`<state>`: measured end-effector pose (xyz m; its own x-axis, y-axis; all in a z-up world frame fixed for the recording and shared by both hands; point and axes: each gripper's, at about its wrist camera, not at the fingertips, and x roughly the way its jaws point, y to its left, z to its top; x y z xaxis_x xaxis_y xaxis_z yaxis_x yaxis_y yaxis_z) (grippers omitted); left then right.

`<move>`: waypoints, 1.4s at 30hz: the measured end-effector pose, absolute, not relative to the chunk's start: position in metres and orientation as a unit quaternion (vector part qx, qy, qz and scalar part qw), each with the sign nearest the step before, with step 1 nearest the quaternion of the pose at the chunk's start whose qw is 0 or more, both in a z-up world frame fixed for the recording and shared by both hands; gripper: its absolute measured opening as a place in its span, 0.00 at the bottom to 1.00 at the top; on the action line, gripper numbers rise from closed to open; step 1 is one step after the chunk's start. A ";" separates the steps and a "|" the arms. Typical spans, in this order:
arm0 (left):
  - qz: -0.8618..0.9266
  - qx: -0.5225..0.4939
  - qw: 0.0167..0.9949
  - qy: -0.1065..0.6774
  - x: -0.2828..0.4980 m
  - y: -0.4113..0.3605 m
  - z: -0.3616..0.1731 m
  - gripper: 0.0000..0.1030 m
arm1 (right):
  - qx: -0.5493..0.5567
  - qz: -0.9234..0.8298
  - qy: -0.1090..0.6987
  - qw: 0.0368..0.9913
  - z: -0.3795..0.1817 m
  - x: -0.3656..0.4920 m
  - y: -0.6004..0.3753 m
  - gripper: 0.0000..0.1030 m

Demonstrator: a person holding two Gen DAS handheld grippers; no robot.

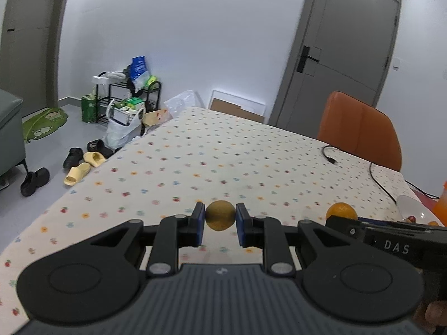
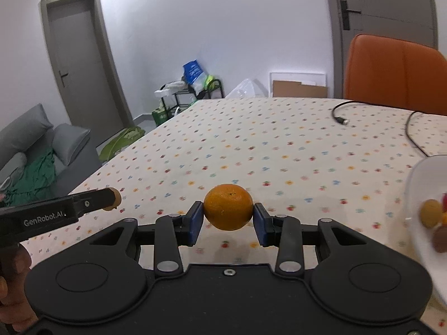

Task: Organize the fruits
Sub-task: 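Grasp the last small orange with the right gripper while the left gripper holds the olive-green fruit, then carry both fruits to the bowl and open the right gripper to drop the orange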

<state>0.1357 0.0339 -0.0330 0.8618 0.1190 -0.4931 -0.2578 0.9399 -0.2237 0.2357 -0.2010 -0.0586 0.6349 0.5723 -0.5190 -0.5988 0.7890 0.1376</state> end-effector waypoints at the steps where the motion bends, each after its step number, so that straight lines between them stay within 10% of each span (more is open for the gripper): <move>1: 0.095 -0.141 0.955 0.244 0.137 0.031 -0.032 0.21 | -0.021 0.321 0.277 0.906 -0.057 0.236 -0.205 0.35; 42: -0.062 -0.067 0.966 0.241 0.183 -0.119 -0.013 0.21 | 0.058 0.160 0.236 0.957 -0.047 0.236 -0.384 0.36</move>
<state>0.1834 -0.1193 -0.0129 0.8766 -0.1512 -0.4568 0.0870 0.9835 -0.1584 0.2361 -0.3842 -0.0473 0.8376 0.3341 -0.4322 -0.2796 0.9419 0.1862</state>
